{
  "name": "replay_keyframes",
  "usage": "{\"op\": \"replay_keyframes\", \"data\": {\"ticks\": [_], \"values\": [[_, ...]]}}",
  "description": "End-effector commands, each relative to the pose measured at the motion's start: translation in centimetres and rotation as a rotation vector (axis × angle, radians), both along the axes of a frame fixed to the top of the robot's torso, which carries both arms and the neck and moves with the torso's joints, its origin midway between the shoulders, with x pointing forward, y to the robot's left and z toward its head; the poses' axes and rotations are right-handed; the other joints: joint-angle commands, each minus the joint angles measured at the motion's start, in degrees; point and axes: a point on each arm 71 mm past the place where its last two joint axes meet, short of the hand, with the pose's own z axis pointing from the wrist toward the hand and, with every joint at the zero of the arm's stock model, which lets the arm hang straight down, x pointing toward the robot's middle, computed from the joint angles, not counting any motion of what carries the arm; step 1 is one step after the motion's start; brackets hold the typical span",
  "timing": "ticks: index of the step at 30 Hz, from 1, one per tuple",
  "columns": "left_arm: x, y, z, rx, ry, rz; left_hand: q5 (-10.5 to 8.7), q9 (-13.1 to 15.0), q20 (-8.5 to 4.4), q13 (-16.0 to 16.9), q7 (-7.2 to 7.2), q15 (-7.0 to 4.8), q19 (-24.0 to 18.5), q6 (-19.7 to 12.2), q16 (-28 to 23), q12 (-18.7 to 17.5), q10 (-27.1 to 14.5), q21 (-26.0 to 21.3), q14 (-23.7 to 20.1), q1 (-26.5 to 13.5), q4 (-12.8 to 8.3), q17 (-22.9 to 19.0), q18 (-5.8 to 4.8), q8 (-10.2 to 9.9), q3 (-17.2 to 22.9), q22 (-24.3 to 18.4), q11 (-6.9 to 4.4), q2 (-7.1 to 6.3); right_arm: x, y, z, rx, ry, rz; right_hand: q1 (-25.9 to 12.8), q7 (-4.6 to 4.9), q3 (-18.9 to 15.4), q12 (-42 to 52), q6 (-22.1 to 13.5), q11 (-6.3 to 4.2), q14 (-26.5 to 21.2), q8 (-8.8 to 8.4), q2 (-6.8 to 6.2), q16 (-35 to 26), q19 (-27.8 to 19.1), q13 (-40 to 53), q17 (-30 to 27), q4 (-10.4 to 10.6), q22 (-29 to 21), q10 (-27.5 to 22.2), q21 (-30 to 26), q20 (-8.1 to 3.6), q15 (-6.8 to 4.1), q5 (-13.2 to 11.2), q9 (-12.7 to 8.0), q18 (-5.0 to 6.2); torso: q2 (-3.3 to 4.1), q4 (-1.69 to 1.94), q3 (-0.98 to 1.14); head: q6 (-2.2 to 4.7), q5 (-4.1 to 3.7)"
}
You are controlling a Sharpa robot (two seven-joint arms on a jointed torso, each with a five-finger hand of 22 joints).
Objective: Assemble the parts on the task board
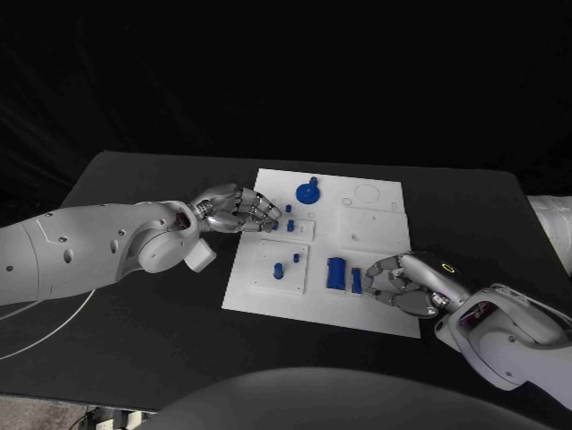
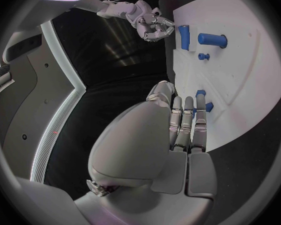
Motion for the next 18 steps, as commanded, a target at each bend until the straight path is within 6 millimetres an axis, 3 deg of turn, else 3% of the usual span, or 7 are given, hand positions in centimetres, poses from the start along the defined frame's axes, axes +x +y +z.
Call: {"op": "replay_keyframes", "data": {"ticks": [1, 5, 18], "values": [[-0.1, -0.2, 0.1, -0.012, -0.006, -0.014, 0.18, 0.0, 0.22, 0.0, 0.26, 0.18, 0.0, 0.0, 0.2, -0.1, 0.4, 0.3, 0.3, 0.3, 0.1, 0.0, 0.10, 0.1, 0.4, 0.1, -0.11, 0.05, 0.1, 0.1, -0.2, 0.012, 0.010, -0.012, 0.9, 0.44, 0.6, 0.2, -0.1, -0.20, 6.2, 0.56, -0.15, 0.2, -0.4, 15.1, 15.1, 0.2, 10.7, 6.0, -0.3, -0.01, -0.06, 2.4, -0.1, -0.64, 0.02, -0.02, 0.03, 0.01, -0.01], [-0.1, -0.1, 0.1, -0.011, -0.006, -0.014, 0.18, 0.0, 0.22, 0.0, 0.26, 0.18, 0.0, 0.0, 0.2, -0.1, 0.4, 0.3, 0.3, 0.3, 0.1, 0.0, 0.10, 0.1, 0.4, 0.1, -0.11, 0.05, 0.3, 0.2, -0.5, 0.015, 0.034, -0.022, 1.2, 0.83, 1.2, 0.2, -0.6, 0.13, 6.2, 1.06, -0.27, 0.2, -0.7, 15.1, 15.1, 0.4, 10.6, 6.0, -0.6, 0.19, 0.20, 5.6, -0.2, -0.59, 0.01, 0.00, 0.03, 0.01, 0.09], [-0.2, -0.2, 0.1, -0.009, -0.002, -0.017, 0.19, 0.0, 0.23, -0.1, 0.27, 0.20, 0.0, 0.0, 0.2, -0.2, 0.4, 0.4, 0.4, 0.3, 0.1, -0.1, 0.10, 0.1, 0.4, 0.1, -0.09, 0.05, 0.6, 0.7, -1.4, 0.015, 0.082, -0.038, 1.0, 0.93, 1.3, 0.2, -1.2, 0.33, 6.2, 1.19, -0.11, 0.2, -1.0, 15.1, 15.1, 0.8, 10.4, 6.0, -1.1, 0.35, 0.38, 5.6, -0.3, -0.46, 0.01, -0.01, 0.02, 0.01, 0.23]]}}
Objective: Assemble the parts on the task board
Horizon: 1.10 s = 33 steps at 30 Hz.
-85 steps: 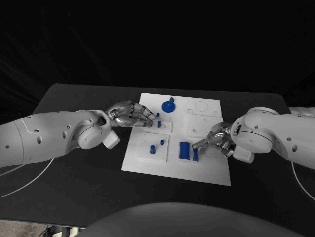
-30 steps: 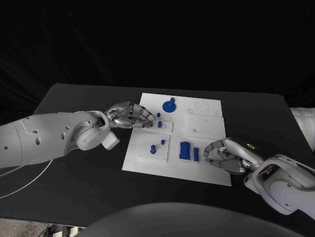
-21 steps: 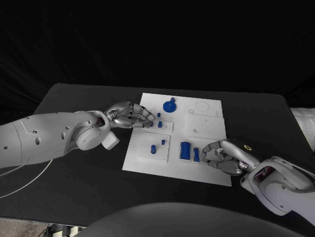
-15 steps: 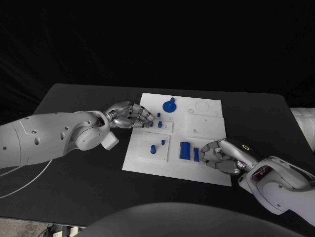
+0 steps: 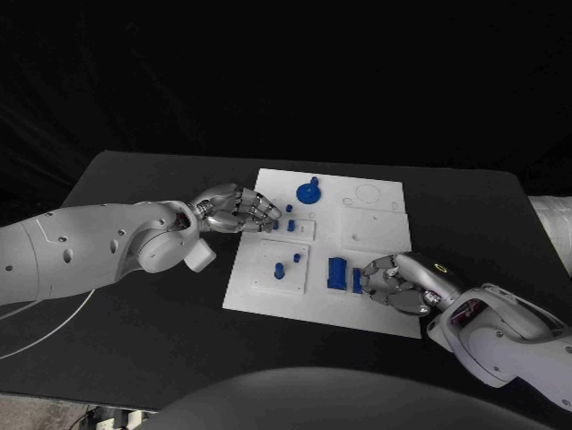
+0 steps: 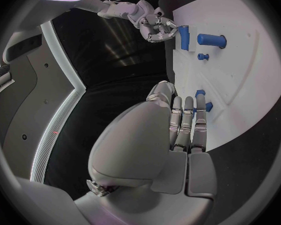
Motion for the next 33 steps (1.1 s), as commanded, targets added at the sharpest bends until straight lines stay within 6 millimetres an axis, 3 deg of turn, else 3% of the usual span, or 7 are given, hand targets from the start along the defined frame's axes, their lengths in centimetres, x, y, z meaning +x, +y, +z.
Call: {"op": "replay_keyframes", "data": {"ticks": [1, 14, 28, 30, 33], "values": [[-0.1, -0.3, 0.1, -0.011, -0.003, -0.017, 0.19, 0.0, 0.23, -0.1, 0.27, 0.20, 0.0, 0.0, 0.2, -0.2, 0.4, 0.4, 0.4, 0.3, 0.1, -0.1, 0.10, 0.1, 0.4, 0.1, -0.09, 0.06, 0.0, 0.1, -0.3, -0.002, 0.036, -0.008, 0.1, 0.01, 0.2, 0.2, -0.3, 0.34, 6.2, 0.35, 0.12, 0.2, -0.6, 15.1, 15.1, 0.2, 10.4, 6.0, -0.5, 0.04, 0.40, -0.4, -0.1, -0.44, -0.02, 0.02, 0.00, 0.01, 0.04], [-0.1, -0.2, 0.1, -0.009, -0.004, -0.015, 0.21, 0.0, 0.25, -0.1, 0.30, 0.21, 0.0, 0.0, 0.2, -0.2, 0.5, 0.4, 0.4, 0.3, 0.1, -0.1, 0.09, 0.1, 0.3, 0.1, -0.07, 0.05, -0.1, 0.3, -0.4, 0.002, 0.063, -0.024, 0.0, 0.04, 0.2, 0.2, -0.7, 0.39, 6.2, 0.25, 0.37, 0.2, -0.7, 15.1, 15.1, 0.5, 10.4, 6.0, -0.6, 0.12, 0.46, -0.5, -0.3, -0.40, -0.01, -0.01, -0.01, 0.01, 0.11], [-0.1, -0.1, 0.1, -0.010, -0.006, -0.015, 0.21, 0.0, 0.25, -0.1, 0.30, 0.21, 0.0, 0.0, 0.2, -0.2, 0.5, 0.4, 0.4, 0.3, 0.1, -0.1, 0.09, 0.1, 0.3, 0.1, -0.07, 0.05, -0.4, 0.1, 0.2, 0.035, 0.022, -0.047, 0.9, 1.08, 0.9, 0.2, -1.8, 1.21, 6.2, -0.55, 0.43, 0.2, -0.8, 15.1, 15.1, -0.2, 10.3, 6.0, -0.7, 0.63, 1.07, 2.8, -1.7, -0.37, 0.05, -0.06, 0.05, 0.01, 0.66], [-0.1, -0.1, 0.1, -0.010, -0.006, -0.015, 0.21, 0.0, 0.25, -0.1, 0.30, 0.21, 0.0, 0.0, 0.2, -0.2, 0.5, 0.4, 0.4, 0.3, 0.1, -0.1, 0.09, 0.1, 0.3, 0.1, -0.07, 0.05, -0.6, 0.0, 0.6, 0.055, -0.008, -0.048, 0.6, 1.08, 0.6, 0.2, -1.9, 1.28, 6.2, -0.65, 0.18, 0.2, -0.5, 15.1, 15.1, -0.1, 10.4, 6.0, -0.2, 0.73, 1.13, 2.1, -2.0, -0.45, 0.02, -0.05, 0.05, 0.01, 0.63], [-0.1, -0.1, 0.1, -0.010, -0.006, -0.014, 0.21, 0.0, 0.25, -0.1, 0.30, 0.21, 0.0, 0.0, 0.2, -0.2, 0.5, 0.4, 0.4, 0.3, 0.1, -0.1, 0.09, 0.1, 0.3, 0.1, -0.07, 0.05, -0.8, 0.1, 0.9, 0.065, -0.023, -0.041, 0.0, 0.93, 0.0, 0.2, -2.5, 1.20, 6.2, -0.78, 0.12, 0.2, -0.3, 15.1, 15.1, 0.4, 10.5, 6.0, 0.1, 0.87, 1.14, -1.7, -2.5, -0.50, -0.05, -0.05, 0.02, 0.01, 0.41]]}}
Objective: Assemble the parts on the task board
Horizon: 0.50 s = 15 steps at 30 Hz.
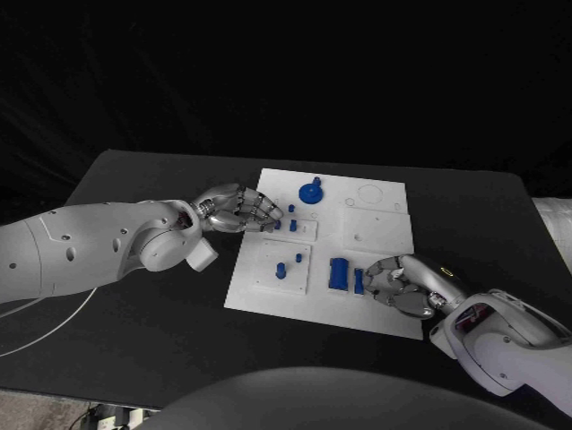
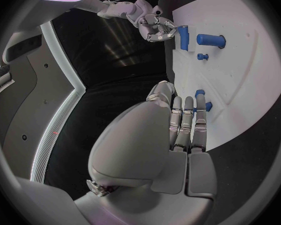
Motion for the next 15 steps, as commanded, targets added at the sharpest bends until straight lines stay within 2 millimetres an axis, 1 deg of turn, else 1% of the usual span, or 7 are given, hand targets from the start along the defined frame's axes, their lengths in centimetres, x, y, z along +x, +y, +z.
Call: {"op": "replay_keyframes", "data": {"ticks": [1, 2, 3, 6, 8, 10, 15], "values": [[-0.08, -0.20, 0.09, -0.013, -0.005, -0.014, 0.21, 0.0, 0.25, -0.1, 0.30, 0.21, 0.0, 0.0, 0.2, -0.2, 0.5, 0.2, 0.4, 0.3, 0.1, -0.1, 0.09, 0.1, 0.3, 0.1, -0.07, 0.05, -0.25, 0.25, 0.58, 0.029, -0.057, 0.010, -0.8, -0.03, -0.8, 0.2, -1.0, 0.28, 6.0, -0.47, -0.46, 0.2, 0.2, 15.1, 15.1, 0.6, 10.5, 5.9, 0.3, 0.16, 0.53, -3.6, -0.4, -0.50, -0.04, 0.03, -0.02, 0.01, -0.24], [-0.08, -0.20, 0.09, -0.013, -0.005, -0.014, 0.21, 0.0, 0.25, -0.1, 0.30, 0.21, 0.0, 0.0, 0.2, -0.2, 0.5, 0.2, 0.4, 0.3, 0.1, -0.1, 0.09, 0.1, 0.3, 0.1, -0.07, 0.05, -0.30, 0.29, 0.54, 0.025, -0.051, 0.015, -1.2, -0.03, -1.1, 0.2, -1.2, 0.27, 6.0, -0.44, -0.50, 0.2, 0.2, 15.1, 15.1, 1.0, 10.4, 5.9, 0.3, 0.17, 0.56, -5.2, -0.4, -0.48, -0.05, 0.02, -0.02, 0.01, -0.24], [-0.07, -0.21, 0.08, -0.013, -0.005, -0.015, 0.21, 0.0, 0.25, -0.1, 0.30, 0.21, 0.0, 0.0, 0.2, -0.2, 0.5, 0.2, 0.4, 0.3, 0.1, -0.1, 0.09, 0.1, 0.3, 0.1, -0.07, 0.05, -0.34, 0.33, 0.45, 0.018, -0.041, 0.020, -1.5, -0.01, -1.5, 0.2, -1.7, 0.33, 6.0, -0.54, -0.58, 0.2, 0.0, 15.1, 15.1, 1.4, 10.4, 5.9, 0.1, 0.22, 0.56, -7.4, -0.6, -0.44, -0.04, 0.02, -0.01, 0.01, -0.24], [-0.08, -0.26, 0.04, -0.013, -0.004, -0.016, 0.25, 0.0, 0.26, -0.1, 0.33, 0.24, 0.0, 0.1, 0.2, -0.2, 0.5, 0.2, 0.4, 0.3, 0.1, -0.1, 0.08, 0.1, 0.3, 0.1, -0.04, 0.06, -0.32, 0.35, 0.13, -0.006, -0.014, 0.031, -2.1, 0.33, -2.3, 0.2, -2.8, 0.57, 6.0, -0.53, -0.82, 0.2, -0.3, 15.1, 15.1, 2.4, 10.2, 5.9, -0.5, 0.33, 0.77, -10.9, -0.9, -0.31, -0.08, 0.03, -0.03, 0.01, -0.22], [-0.09, -0.27, 0.03, -0.013, -0.003, -0.016, 0.25, 0.0, 0.26, -0.1, 0.33, 0.24, 0.0, 0.1, 0.2, -0.2, 0.5, 0.2, 0.4, 0.3, 0.1, -0.1, 0.08, 0.1, 0.3, 0.1, -0.04, 0.06, -0.30, 0.33, 0.00, -0.014, -0.006, 0.032, -2.2, 0.40, -2.6, 0.2, -3.1, 0.64, 6.0, -0.40, -0.90, 0.2, -0.4, 15.1, 15.1, 2.6, 10.1, 5.9, -0.6, 0.39, 0.84, -11.9, -0.9, -0.27, -0.06, 0.08, -0.02, 0.01, -0.25], [-0.09, -0.26, 0.03, -0.013, -0.004, -0.016, 0.25, 0.0, 0.26, -0.1, 0.33, 0.24, 0.0, 0.1, 0.2, -0.2, 0.5, 0.2, 0.4, 0.3, 0.1, -0.1, 0.08, 0.1, 0.3, 0.1, -0.04, 0.06, -0.29, 0.35, -0.07, -0.020, -0.002, 0.034, -2.2, 0.44, -2.7, 0.2, -3.2, 0.67, 6.0, -0.34, -0.95, 0.2, -0.4, 15.1, 15.1, 2.7, 10.1, 5.9, -0.7, 0.41, 0.87, -12.3, -0.9, -0.25, -0.01, 0.05, -0.01, 0.01, -0.20], [-0.09, -0.21, 0.05, -0.015, -0.008, -0.013, 0.27, 0.0, 0.26, -0.1, 0.33, 0.25, 0.0, 0.1, 0.2, -0.2, 0.5, 0.3, 0.4, 0.3, 0.1, -0.1, 0.08, 0.1, 0.4, 0.2, -0.03, 0.07, -0.26, 0.45, -0.32, -0.030, 0.017, 0.050, -2.0, 0.29, -2.8, 0.2, -2.8, 0.59, 6.0, 0.14, -0.90, 0.2, -0.5, 15.1, 15.1, 2.8, 10.1, 5.9, -0.8, 0.44, 0.86, -12.1, -0.8, -0.24, 0.01, 0.06, -0.03, 0.01, -0.19]]}}
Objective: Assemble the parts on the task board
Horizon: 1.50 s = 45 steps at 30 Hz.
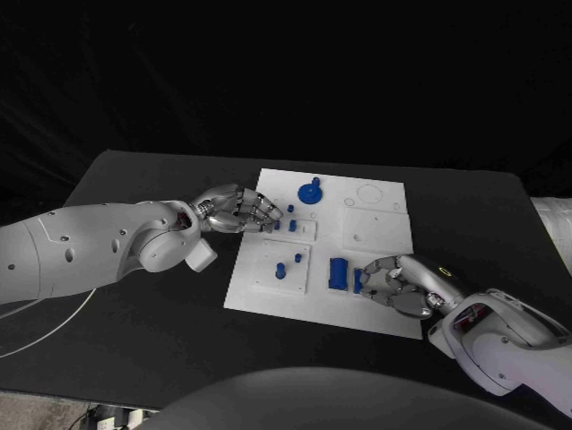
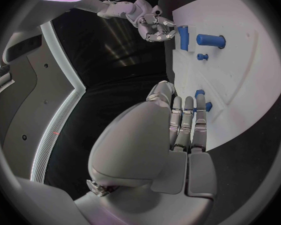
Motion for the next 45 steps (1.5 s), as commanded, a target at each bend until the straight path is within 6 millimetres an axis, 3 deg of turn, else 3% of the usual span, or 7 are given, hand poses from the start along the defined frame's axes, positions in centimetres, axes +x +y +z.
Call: {"op": "replay_keyframes", "data": {"ticks": [1, 7, 17, 28, 30, 37, 45], "values": [[-0.08, -0.21, 0.11, -0.015, -0.009, -0.013, 0.27, 0.0, 0.26, -0.1, 0.33, 0.05, 0.0, 0.1, 0.2, -0.2, 0.5, 0.3, 0.2, 0.3, 0.1, -0.1, 0.07, 0.1, 0.4, 0.1, -0.03, 0.07, -0.13, 0.24, -0.42, -0.029, 0.032, 0.037, -0.2, -0.13, -0.3, 0.2, 0.1, 0.37, 6.0, 0.62, -0.09, 0.2, -0.3, 15.1, 15.1, 0.3, 10.1, 6.1, -0.3, 0.23, 0.44, 0.4, 0.1, -0.23, 0.05, 0.01, -0.03, 0.01, 0.03], [-0.06, -0.24, 0.10, -0.016, -0.010, -0.014, 0.27, 0.0, 0.26, -0.1, 0.33, 0.05, 0.0, 0.1, 0.2, -0.2, 0.5, 0.3, 0.2, 0.3, 0.1, -0.1, 0.07, 0.1, 0.4, 0.1, -0.03, 0.07, 0.01, 0.41, -0.80, -0.046, 0.057, 0.050, 1.2, -0.34, 0.0, 0.2, 0.4, 0.16, 6.0, 1.60, 0.04, 0.2, -0.4, 15.1, 15.1, -0.1, 10.1, 6.1, -0.4, 0.13, 0.27, 3.5, 0.2, -0.19, 0.04, 0.01, -0.02, 0.01, -0.05], [0.00, -0.24, 0.11, -0.017, -0.014, -0.012, 0.32, 0.0, 0.26, -0.1, 0.33, 0.05, 0.0, 0.1, 0.2, -0.2, 0.6, 0.3, 0.3, 0.3, 0.1, -0.1, 0.08, 0.1, 0.4, 0.2, -0.01, 0.09, 0.37, 0.61, -0.97, -0.027, 0.058, 0.045, 1.1, -1.33, -0.1, 0.2, 1.9, -0.59, 6.0, 3.63, 0.51, 0.2, -0.3, 15.1, 15.1, 0.7, 10.1, 6.1, -0.3, -0.20, -0.22, 4.3, 1.0, -0.20, 0.03, -0.03, -0.01, 0.01, -0.26], [-0.01, -0.20, 0.11, -0.017, -0.014, -0.012, 0.37, 0.0, 0.26, -0.1, 0.32, 0.07, 0.0, 0.1, 0.2, -0.2, 0.6, 0.4, 0.3, 0.3, 0.0, -0.1, 0.08, 0.1, 0.4, 0.2, 0.01, 0.12, 0.67, 0.49, -0.93, -0.005, 0.048, 0.010, 2.9, -1.39, 1.9, 0.2, 0.5, -0.92, 6.0, 6.26, 1.14, 0.2, -0.5, 15.1, 15.1, 0.1, 10.1, 6.1, -0.6, -0.95, -0.76, 11.1, 3.0, -0.18, 0.01, 0.02, -0.02, 0.01, -0.12], [-0.02, -0.19, 0.11, -0.017, -0.013, -0.012, 0.37, 0.0, 0.26, -0.1, 0.32, 0.07, 0.0, 0.1, 0.2, -0.2, 0.6, 0.4, 0.3, 0.3, 0.0, -0.1, 0.08, 0.1, 0.4, 0.2, 0.01, 0.12, 0.67, 0.46, -0.98, -0.010, 0.055, 0.005, 3.2, -1.33, 2.0, 0.2, 0.7, -0.75, 6.0, 6.62, 0.70, 0.2, -0.6, 15.1, 15.1, -0.3, 10.0, 6.1, -0.7, -0.82, -0.61, 8.6, 3.1, -0.18, 0.01, 0.02, -0.02, 0.01, -0.02], [-0.02, -0.23, 0.11, -0.017, -0.012, -0.014, 0.39, 0.0, 0.26, -0.1, 0.33, 0.07, 0.0, 0.1, 0.2, -0.2, 0.7, 0.4, 0.3, 0.4, 0.0, -0.1, 0.08, 0.1, 0.4, 0.3, 0.01, 0.12, 0.70, 0.38, -1.08, -0.014, 0.069, -0.004, 1.7, -2.16, 0.2, 0.2, 2.2, -1.31, 6.0, 7.61, -0.55, 0.2, -0.8, 15.1, 15.1, 1.7, 9.9, 6.1, -1.1, -0.98, -0.97, -9.0, 2.7, -0.07, -0.01, -0.03, -0.02, 0.01, -0.01], [-0.02, -0.24, 0.10, -0.017, -0.013, -0.014, 0.39, 0.0, 0.26, -0.1, 0.33, 0.07, 0.0, 0.1, 0.2, -0.2, 0.7, 0.4, 0.3, 0.4, 0.0, -0.1, 0.08, 0.1, 0.4, 0.3, 0.01, 0.12, 0.58, 0.52, -0.79, 0.034, 0.055, 0.023, -1.1, -1.47, -4.2, 0.2, 0.0, -1.23, 6.0, 8.08, -3.89, 0.2, -0.9, 15.1, 15.1, 4.4, 9.9, 6.1, -1.2, -0.94, -0.84, -9.4, 3.3, -0.09, 0.04, -0.04, -0.01, 0.01, 0.11]]}}
